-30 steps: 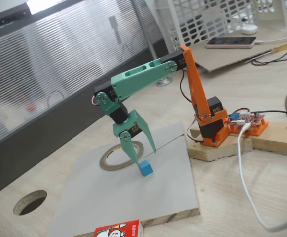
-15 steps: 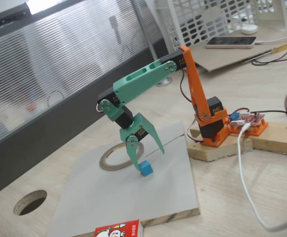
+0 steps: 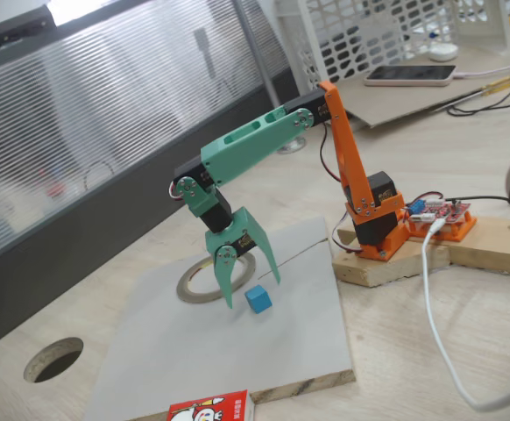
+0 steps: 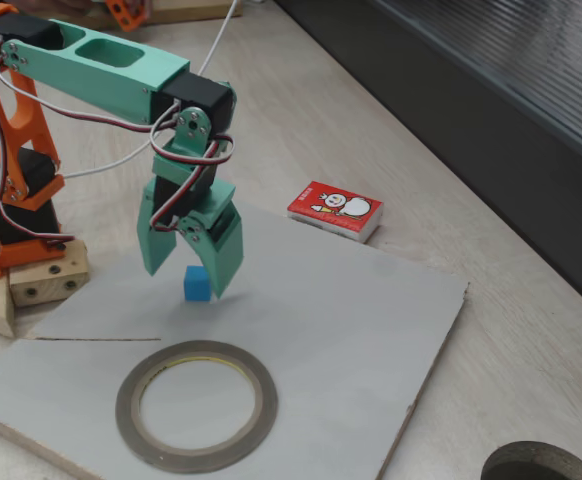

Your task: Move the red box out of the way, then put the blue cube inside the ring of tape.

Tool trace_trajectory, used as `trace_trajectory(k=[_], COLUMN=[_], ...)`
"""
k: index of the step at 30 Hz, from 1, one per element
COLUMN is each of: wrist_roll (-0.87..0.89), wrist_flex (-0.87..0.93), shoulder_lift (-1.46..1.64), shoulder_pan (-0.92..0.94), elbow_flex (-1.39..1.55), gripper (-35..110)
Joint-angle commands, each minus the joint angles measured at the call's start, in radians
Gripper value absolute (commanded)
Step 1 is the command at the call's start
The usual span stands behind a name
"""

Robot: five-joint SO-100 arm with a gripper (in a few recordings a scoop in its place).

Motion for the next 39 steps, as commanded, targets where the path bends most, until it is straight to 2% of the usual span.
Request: trace_trajectory(k=[1, 16, 22, 39], wrist_roll=[0.017, 0.017, 0.017, 0.017], wrist_flex=[0.003, 0.002, 0.002, 0.005], shoulder_lift=[0.017, 0.009, -0.137, -0.141], shoulder_pan=[-0.002, 0.0, -0.003, -0.002], elbow_flex=[0.003, 0.005, -0.002, -0.008], gripper=[59, 59, 59, 59])
